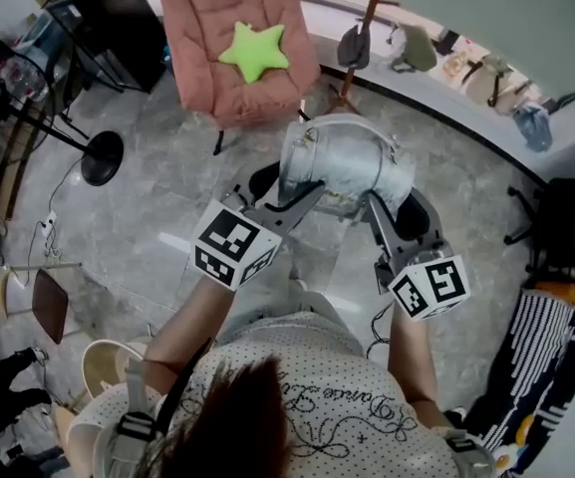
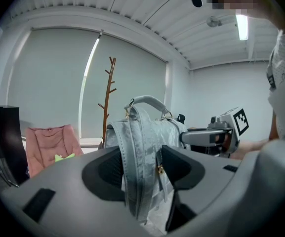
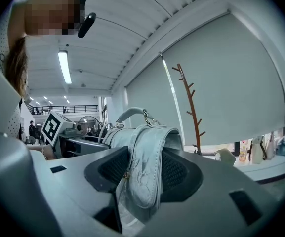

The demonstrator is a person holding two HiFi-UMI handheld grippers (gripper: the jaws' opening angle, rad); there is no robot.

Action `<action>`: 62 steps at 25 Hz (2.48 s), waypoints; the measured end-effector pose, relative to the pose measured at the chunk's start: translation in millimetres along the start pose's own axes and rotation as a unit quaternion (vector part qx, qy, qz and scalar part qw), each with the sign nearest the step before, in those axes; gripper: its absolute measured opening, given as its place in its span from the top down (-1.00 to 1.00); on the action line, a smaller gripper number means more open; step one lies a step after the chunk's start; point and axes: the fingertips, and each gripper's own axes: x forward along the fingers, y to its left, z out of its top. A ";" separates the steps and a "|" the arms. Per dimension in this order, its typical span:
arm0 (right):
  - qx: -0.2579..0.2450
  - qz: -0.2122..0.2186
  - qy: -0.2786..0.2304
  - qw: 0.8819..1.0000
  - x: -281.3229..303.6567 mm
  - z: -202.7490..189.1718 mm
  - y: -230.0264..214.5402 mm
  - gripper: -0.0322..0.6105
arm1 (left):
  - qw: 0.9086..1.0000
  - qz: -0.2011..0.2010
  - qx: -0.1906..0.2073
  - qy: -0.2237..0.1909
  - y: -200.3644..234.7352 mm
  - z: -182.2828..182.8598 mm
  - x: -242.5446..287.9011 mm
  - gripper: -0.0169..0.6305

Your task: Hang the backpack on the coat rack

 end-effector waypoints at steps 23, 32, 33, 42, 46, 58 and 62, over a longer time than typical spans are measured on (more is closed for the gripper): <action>0.009 -0.079 -0.007 0.997 179.6 29.6 -90.9 0.27 | 0.997 -0.073 0.005 -0.011 179.3 36.6 118.0 0.25; 0.017 -0.083 0.005 0.996 206.8 30.3 -128.9 0.27 | 0.997 -0.078 -0.006 0.001 203.3 39.4 160.0 0.25; 0.017 -0.079 0.006 0.997 210.3 29.8 -136.2 0.27 | 0.997 -0.076 -0.008 0.003 205.6 39.4 167.1 0.25; 0.009 -0.033 0.016 0.999 244.1 44.6 -208.5 0.27 | 0.999 -0.035 -0.018 0.005 227.7 57.7 233.6 0.25; 0.005 -0.015 0.017 1.000 248.9 51.7 -251.1 0.28 | 1.000 -0.018 -0.020 0.005 226.7 67.9 273.4 0.25; 0.017 0.023 0.036 0.999 281.3 55.2 -312.9 0.28 | 0.999 0.021 -0.040 0.023 246.8 73.9 329.9 0.25; 0.018 0.023 0.050 0.998 300.7 53.9 -325.6 0.28 | 0.999 0.010 -0.041 0.030 265.3 73.6 345.1 0.24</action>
